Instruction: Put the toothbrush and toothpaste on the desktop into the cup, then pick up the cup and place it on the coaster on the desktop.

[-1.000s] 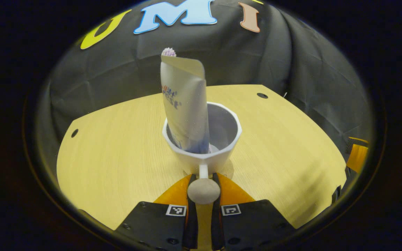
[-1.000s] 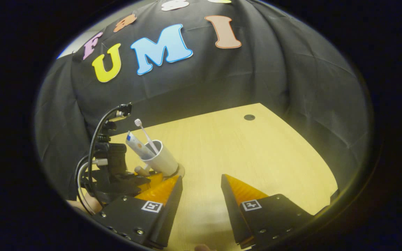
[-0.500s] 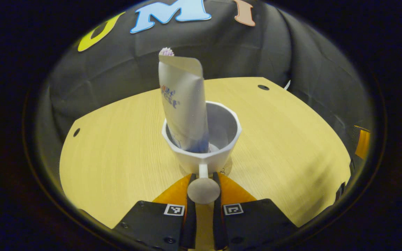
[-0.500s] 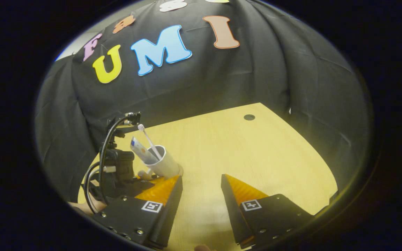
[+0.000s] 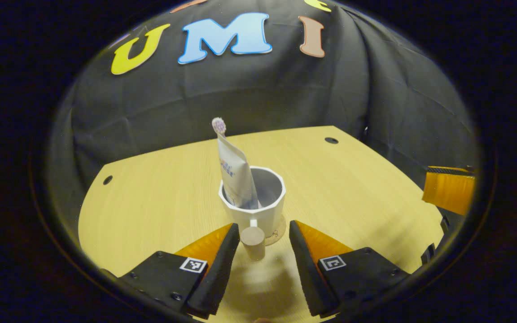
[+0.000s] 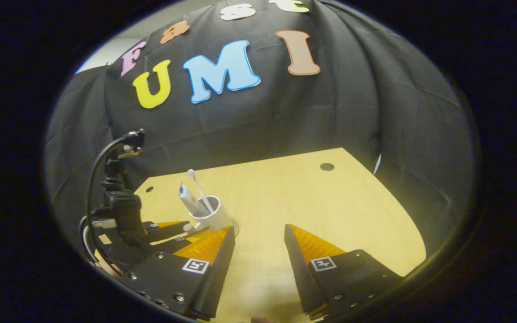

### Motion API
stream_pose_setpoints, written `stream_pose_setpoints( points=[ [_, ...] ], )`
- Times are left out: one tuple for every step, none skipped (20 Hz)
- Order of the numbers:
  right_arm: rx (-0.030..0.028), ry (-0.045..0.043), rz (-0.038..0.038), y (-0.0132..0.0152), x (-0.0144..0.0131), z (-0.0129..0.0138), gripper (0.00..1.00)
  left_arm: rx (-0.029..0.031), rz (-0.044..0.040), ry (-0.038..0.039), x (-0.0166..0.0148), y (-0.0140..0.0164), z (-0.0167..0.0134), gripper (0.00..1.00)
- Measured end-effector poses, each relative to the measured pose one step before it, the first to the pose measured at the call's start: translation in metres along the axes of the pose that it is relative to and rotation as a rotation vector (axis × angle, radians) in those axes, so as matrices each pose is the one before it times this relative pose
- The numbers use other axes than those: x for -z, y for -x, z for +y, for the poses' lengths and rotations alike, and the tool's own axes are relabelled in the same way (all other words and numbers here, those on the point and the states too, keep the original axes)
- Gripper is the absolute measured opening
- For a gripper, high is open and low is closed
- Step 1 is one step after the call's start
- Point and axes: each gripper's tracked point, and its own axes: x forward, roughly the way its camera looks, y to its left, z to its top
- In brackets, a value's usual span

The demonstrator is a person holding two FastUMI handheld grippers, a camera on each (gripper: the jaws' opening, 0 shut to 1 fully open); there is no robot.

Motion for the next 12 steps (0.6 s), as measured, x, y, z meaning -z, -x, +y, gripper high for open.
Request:
stream_pose_setpoints(
  points=[
    [-0.00433,0.01371,-0.01755,0.00298,-0.00501,0.00108,0.67,-0.01597,-0.03744,0.00822,-0.00874,0.00915,0.00190,0.70],
    [-0.00601,0.01428,-0.01243,0.00177,-0.00375,0.00182,0.67,-0.01853,-0.03635,0.00821,-0.00940,0.00899,0.00264,0.89],
    [-0.00659,0.01240,-0.01554,0.00280,-0.00462,0.00141,0.67,-0.01892,-0.03286,0.00590,-0.00733,0.00916,0.00280,0.99],
    [-0.00979,0.01198,-0.01862,0.00348,-0.00493,0.00208,0.67,-0.01715,-0.03399,0.00313,-0.00964,0.00952,0.00222,0.99],
    [-0.01109,0.01407,-0.02238,0.00331,-0.00585,0.00236,0.67,-0.01927,-0.03824,0.00004,-0.01182,0.00999,0.00266,0.90],
    [-0.00929,0.01348,-0.02354,0.00411,-0.00650,0.00241,0.67,-0.01740,-0.03478,-0.00027,-0.00860,0.00797,0.00346,0.90],
    [-0.00614,0.01324,-0.01571,0.00340,-0.00465,0.00199,0.67,-0.00957,-0.02887,-0.00212,-0.00862,0.00886,0.00334,0.90],
    [-0.00144,0.01014,-0.01637,0.00195,-0.00390,0.00192,0.67,-0.01371,-0.02852,-0.00417,-0.00927,0.00839,0.00387,0.90],
    [-0.00025,0.00710,-0.01337,0.00184,-0.00407,0.00202,0.67,-0.00899,-0.03033,-0.00392,-0.00866,0.00988,0.00337,0.90],
    [0.00205,0.00535,-0.01394,0.00228,-0.00406,0.00218,0.67,-0.00899,-0.02871,-0.00113,-0.00773,0.00738,0.00478,0.90],
    [0.00744,0.00774,-0.01595,0.00232,-0.00452,0.00150,0.67,-0.00327,-0.03089,0.00354,-0.00777,0.00665,0.00486,0.90],
    [0.01031,0.01028,-0.02053,0.00228,-0.00529,0.00102,0.67,-0.00698,-0.02931,0.00611,-0.00663,0.00602,0.00516,0.90]
  ],
)
